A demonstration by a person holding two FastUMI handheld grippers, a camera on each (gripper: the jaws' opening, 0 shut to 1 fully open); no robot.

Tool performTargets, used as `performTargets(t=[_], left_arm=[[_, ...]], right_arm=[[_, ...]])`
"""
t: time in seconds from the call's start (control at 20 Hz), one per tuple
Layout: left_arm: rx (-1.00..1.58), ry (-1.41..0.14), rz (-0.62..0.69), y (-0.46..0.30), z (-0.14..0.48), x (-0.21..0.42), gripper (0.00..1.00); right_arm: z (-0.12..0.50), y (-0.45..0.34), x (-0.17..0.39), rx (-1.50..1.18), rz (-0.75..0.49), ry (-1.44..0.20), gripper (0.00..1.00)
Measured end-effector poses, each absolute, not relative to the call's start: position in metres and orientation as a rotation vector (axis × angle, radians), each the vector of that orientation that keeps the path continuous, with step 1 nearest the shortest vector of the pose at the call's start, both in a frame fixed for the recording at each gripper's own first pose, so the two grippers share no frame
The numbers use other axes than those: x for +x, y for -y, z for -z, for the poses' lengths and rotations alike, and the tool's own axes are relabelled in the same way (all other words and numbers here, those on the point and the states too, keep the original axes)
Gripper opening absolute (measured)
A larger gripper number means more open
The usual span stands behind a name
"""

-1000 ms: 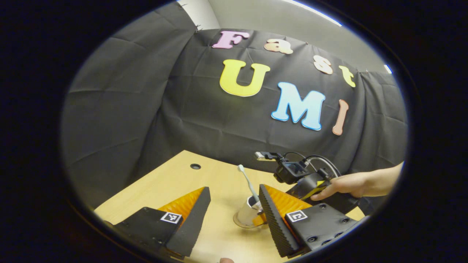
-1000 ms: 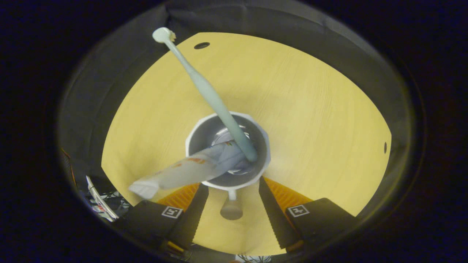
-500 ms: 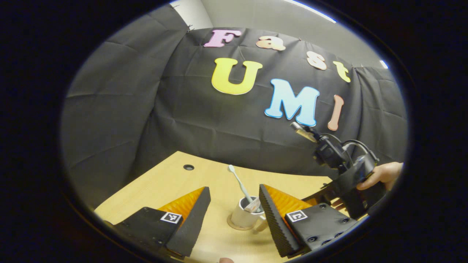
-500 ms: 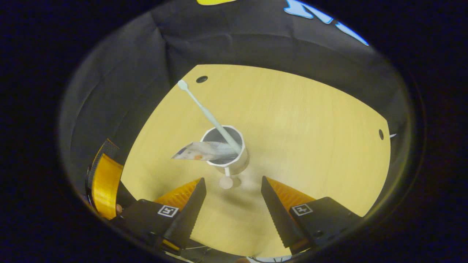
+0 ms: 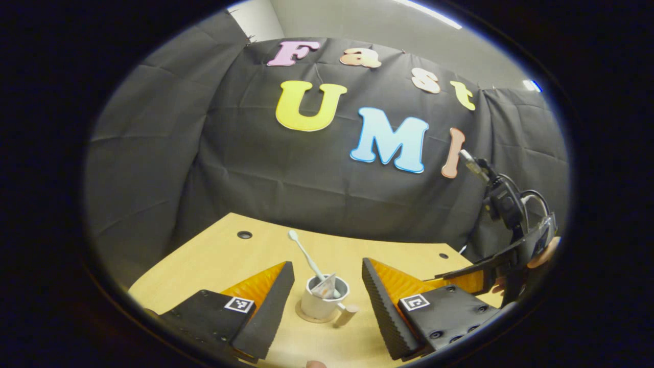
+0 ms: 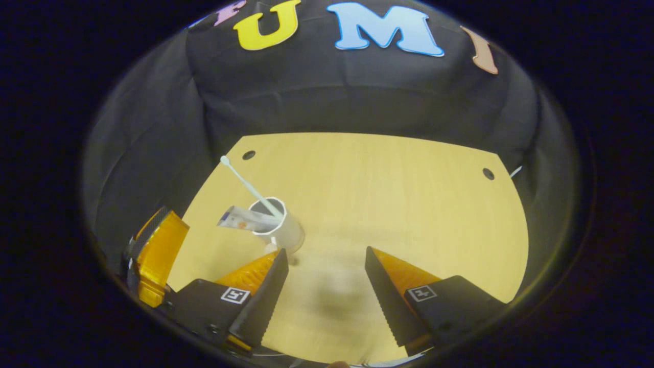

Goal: Put the toothbrush and toothpaste on the desktop into the cup, then pick up the cup and place it on the coaster on the desktop.

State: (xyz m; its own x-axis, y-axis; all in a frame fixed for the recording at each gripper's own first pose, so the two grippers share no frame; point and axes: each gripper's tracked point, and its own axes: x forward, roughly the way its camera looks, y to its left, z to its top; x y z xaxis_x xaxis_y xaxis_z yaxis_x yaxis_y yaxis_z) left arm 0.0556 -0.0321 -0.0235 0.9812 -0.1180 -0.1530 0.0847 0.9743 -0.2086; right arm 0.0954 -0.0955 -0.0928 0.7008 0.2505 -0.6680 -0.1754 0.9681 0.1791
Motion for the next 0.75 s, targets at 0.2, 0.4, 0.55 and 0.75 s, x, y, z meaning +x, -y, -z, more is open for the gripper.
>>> performTargets(t=[0.2,0.4,0.55,0.75], left_arm=[[-0.186,-0.148,0.118,0.055,0.013,0.052,0.88],[-0.170,-0.108,0.128,0.077,-0.006,0.043,0.88],[-0.155,-0.074,0.123,0.093,-0.021,0.029,0.88],[-0.143,-0.022,0.109,0.109,-0.045,0.005,0.88]], right_arm=[[0.068,0.133,0.084,0.104,-0.133,-0.574,0.97],[0.036,0.168,0.065,0.075,-0.057,-0.371,0.96],[0.011,0.189,0.048,0.034,-0.028,-0.225,0.94],[-0.007,0.205,0.027,-0.016,-0.015,-0.112,0.95]])
